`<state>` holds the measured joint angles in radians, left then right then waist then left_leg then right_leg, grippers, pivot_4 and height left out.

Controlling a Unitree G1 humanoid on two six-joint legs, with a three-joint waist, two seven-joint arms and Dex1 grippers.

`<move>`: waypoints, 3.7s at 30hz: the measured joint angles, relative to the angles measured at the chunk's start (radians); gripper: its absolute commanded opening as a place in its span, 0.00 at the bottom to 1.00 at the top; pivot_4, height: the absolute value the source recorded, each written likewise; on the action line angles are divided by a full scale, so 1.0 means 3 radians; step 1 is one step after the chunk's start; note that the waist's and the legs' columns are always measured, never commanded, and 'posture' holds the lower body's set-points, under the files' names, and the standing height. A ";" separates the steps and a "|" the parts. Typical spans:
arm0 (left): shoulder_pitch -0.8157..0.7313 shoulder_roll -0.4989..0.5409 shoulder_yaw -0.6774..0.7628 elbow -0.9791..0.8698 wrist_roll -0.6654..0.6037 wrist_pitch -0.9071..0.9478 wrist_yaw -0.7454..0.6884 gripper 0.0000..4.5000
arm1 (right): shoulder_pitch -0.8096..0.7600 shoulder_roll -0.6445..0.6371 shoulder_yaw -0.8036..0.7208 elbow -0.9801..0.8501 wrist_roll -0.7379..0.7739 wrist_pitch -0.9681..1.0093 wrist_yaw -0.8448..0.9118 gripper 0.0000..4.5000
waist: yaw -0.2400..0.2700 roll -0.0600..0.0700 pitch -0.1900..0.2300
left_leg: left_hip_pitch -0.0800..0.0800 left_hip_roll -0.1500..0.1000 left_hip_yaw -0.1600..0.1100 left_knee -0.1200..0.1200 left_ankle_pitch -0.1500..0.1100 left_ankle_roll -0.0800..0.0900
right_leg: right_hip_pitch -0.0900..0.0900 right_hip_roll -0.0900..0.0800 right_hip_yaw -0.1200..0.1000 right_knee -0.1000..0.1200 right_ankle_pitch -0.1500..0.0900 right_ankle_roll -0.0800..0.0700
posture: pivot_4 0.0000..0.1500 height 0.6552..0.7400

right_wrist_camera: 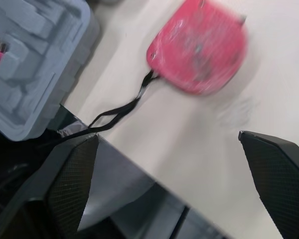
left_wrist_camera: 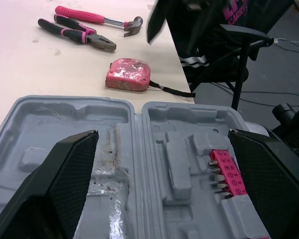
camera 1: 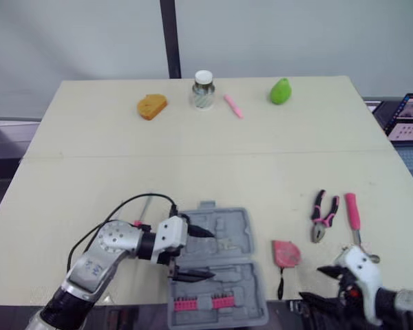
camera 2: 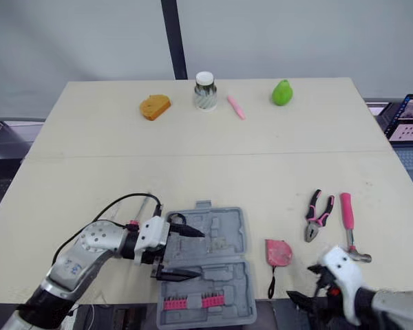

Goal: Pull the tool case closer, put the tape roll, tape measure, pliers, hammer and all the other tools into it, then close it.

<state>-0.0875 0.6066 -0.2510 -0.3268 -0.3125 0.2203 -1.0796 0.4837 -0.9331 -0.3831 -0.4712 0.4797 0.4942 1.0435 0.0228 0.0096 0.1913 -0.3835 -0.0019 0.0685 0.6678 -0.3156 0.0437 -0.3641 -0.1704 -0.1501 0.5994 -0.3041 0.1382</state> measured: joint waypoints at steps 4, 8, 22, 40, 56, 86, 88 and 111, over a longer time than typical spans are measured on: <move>0.0223 -0.0004 0.0072 -0.0082 0.0019 -0.0213 0.0079 1.00 | -0.0786 -0.0198 0.0299 0.0856 -0.0205 -0.1037 0.0813 0.99 | 0.0015 0.0000 0.0000 | 0.0012 0.0000 -0.0005 -0.0001 -0.0001 0.0001 | 0.0018 0.0000 -0.0005 -0.0011 0.0000 0.0000 | 1.00 1.00; 0.0432 -0.0001 0.0161 -0.0172 0.0023 -0.0418 0.0141 1.00 | -0.1376 -0.0139 0.0830 0.1604 -0.0539 -0.1809 0.1223 0.99 | 0.0017 0.0000 0.0001 | 0.0012 -0.0002 -0.0009 0.0001 -0.0001 0.0001 | 0.0023 -0.0002 -0.0006 -0.0014 0.0001 0.0002 | 1.00 1.00; 0.0576 0.0037 0.0182 -0.0274 0.0148 -0.0993 0.0132 1.00 | -0.1928 0.0147 0.1471 0.2184 -0.1043 -0.2446 0.1173 0.99 | 0.0012 0.0001 0.0000 | 0.0014 -0.0002 -0.0008 0.0003 -0.0001 -0.0001 | 0.0025 -0.0001 -0.0006 -0.0012 0.0001 0.0002 | 1.00 1.00; 0.0463 -0.0006 0.0103 -0.0161 0.0215 -0.1090 0.0161 1.00 | -0.1799 0.0149 0.1541 0.2109 -0.1141 -0.2280 0.1002 0.99 | 0.0010 0.0002 -0.0001 | 0.0014 -0.0001 -0.0007 0.0002 -0.0001 -0.0001 | 0.0025 -0.0001 -0.0006 -0.0012 0.0001 0.0002 | 1.00 1.00; 0.0412 -0.0027 0.0046 -0.0063 0.0259 -0.1095 0.0176 1.00 | -0.1783 0.0158 0.1550 0.2129 -0.1308 -0.2217 0.0751 0.99 | 0.0010 0.0002 -0.0001 | 0.0014 -0.0001 -0.0007 0.0002 -0.0001 -0.0001 | 0.0025 -0.0001 -0.0006 -0.0012 0.0001 0.0002 | 1.00 1.00; 0.0408 -0.0085 -0.0010 0.0143 0.0292 -0.1330 0.0178 1.00 | -0.1817 0.0314 0.1555 0.2359 -0.1248 -0.2479 0.0728 0.69 | 0.0005 0.0002 -0.0001 | 0.0022 0.0000 -0.0006 -0.0001 -0.0002 -0.0002 | 0.0029 -0.0001 -0.0005 -0.0012 0.0001 0.0001 | 1.00 1.00; 0.0408 -0.0089 -0.0010 0.0192 0.0293 -0.1344 0.0180 1.00 | -0.1824 0.0316 0.1556 0.2389 -0.1248 -0.2521 0.0731 0.65 | 0.0004 0.0001 -0.0001 | 0.0023 0.0000 -0.0006 -0.0002 -0.0002 -0.0002 | 0.0030 0.0000 -0.0005 -0.0013 0.0001 0.0001 | 1.00 1.00; 0.0519 -0.0131 0.0038 0.0181 0.0316 -0.1197 0.0529 1.00 | -0.2374 0.0143 0.1677 0.1536 -0.0902 -0.1471 0.1045 0.65 | 0.0017 0.0003 0.0000 | 0.0023 0.0000 -0.0007 -0.0002 -0.0004 -0.0003 | 0.0031 -0.0002 -0.0004 -0.0017 0.0001 0.0001 | 1.00 1.00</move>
<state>0.0682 0.5673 -0.2397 -0.2725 -0.2179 -0.1387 -0.9208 -0.2284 -0.8903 0.1201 -0.0103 0.2090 0.0529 1.3571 0.0278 0.0104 0.1913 -0.3766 -0.0020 0.0663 0.6673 -0.3168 0.0427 -0.3547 -0.1712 -0.1512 0.5944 -0.3038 0.1386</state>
